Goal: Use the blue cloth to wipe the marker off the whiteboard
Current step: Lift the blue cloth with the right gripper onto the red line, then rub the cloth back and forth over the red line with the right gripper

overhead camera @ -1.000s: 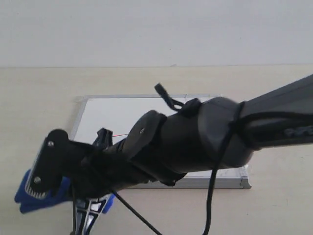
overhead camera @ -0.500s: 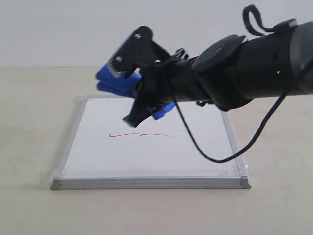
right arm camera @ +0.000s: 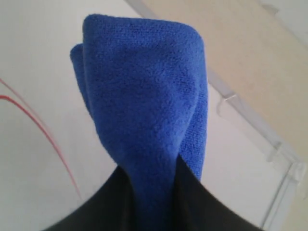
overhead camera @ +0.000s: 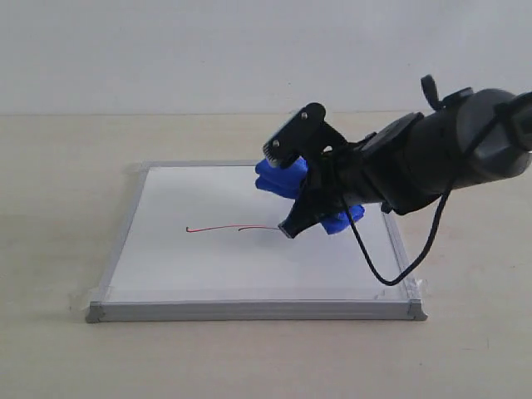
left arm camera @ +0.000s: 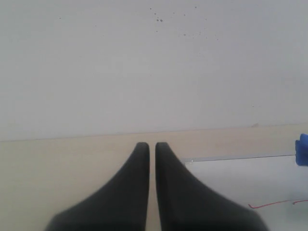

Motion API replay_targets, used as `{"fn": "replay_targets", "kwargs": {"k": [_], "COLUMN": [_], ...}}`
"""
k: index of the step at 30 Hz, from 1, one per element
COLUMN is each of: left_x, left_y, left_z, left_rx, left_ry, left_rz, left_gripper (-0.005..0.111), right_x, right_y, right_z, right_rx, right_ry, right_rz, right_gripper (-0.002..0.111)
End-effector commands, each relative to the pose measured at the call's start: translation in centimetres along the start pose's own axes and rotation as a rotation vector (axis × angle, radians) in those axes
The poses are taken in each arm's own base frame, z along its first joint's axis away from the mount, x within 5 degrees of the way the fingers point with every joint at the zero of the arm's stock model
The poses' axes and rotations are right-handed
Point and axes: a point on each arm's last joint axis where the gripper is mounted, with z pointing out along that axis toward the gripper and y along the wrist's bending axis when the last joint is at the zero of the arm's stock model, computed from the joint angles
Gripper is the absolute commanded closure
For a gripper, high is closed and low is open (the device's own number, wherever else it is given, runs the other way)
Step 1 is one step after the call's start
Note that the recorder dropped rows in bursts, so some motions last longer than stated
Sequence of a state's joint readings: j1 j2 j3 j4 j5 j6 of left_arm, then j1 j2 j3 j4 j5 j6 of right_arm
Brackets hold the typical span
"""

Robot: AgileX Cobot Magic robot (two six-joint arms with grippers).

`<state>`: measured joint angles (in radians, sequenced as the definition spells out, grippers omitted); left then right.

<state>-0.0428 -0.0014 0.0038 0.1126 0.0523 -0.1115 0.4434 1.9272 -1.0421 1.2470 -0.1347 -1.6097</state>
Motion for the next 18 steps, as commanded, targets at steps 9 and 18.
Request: {"fn": "replay_targets", "kwargs": {"k": [9,18], "left_x": [-0.1,-0.1], "left_y": [0.0,0.0], "left_z": [0.0,0.0], "left_rx": [0.003,0.003], "left_ry": [-0.003,-0.003], "left_rz": [0.0,0.0], "left_gripper": [0.102,0.102], "right_x": [2.6,2.8], "right_y": [2.0,5.0], "right_z": [2.6,2.3], "right_rx": [-0.122,-0.447], "right_ry": [0.093,0.104], "right_rz": [0.012,0.074], "right_gripper": [0.108,0.108]}}
